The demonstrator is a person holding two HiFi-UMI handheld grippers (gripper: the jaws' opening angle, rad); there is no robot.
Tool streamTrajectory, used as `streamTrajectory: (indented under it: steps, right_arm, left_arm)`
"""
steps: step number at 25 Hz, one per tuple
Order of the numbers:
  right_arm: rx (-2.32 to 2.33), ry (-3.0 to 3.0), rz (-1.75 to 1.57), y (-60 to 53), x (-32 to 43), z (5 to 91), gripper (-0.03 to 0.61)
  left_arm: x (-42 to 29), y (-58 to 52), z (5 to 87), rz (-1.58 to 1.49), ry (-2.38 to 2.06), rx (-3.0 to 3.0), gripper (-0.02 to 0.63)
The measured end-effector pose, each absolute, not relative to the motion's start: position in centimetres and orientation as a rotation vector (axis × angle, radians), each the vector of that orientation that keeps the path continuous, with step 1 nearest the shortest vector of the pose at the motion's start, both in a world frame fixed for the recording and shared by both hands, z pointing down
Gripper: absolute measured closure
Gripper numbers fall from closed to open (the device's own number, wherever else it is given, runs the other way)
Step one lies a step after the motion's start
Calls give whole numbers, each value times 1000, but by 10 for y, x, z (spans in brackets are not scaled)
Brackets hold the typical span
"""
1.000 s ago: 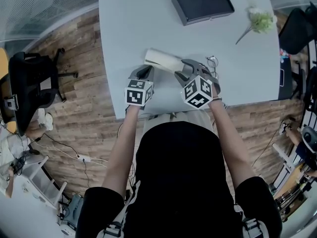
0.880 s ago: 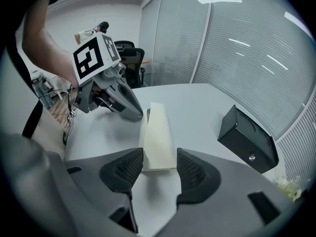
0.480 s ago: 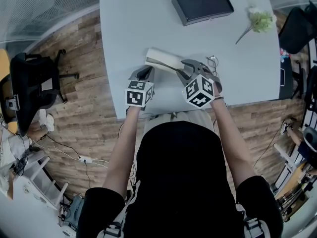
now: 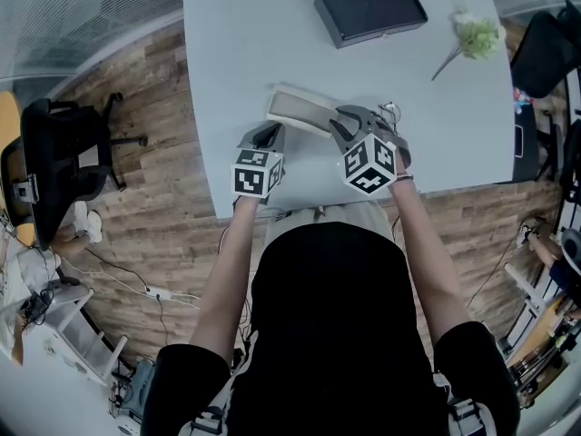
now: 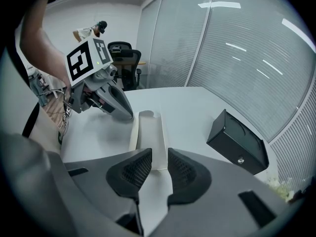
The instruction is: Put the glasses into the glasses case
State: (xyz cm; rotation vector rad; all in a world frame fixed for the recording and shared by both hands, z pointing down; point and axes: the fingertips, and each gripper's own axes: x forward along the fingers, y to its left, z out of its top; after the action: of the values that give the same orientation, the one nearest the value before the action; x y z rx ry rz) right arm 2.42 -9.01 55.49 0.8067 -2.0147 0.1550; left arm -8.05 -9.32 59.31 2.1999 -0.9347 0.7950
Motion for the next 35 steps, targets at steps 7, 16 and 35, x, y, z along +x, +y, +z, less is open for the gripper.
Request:
streamTrajectory:
  steps: [7, 16, 35]
  right_arm:
    - [838, -2008, 148, -91, 30, 551, 469]
    - [947, -1974, 135, -84, 40, 532, 481]
    - [1390, -1882, 483, -17, 120, 529, 503]
  left_arm:
    - [-80, -91, 591, 799, -932, 2208, 589]
    - [-80, -80, 572, 774, -892, 2261, 591]
    - [-62, -31, 524, 715, -814, 2365, 589]
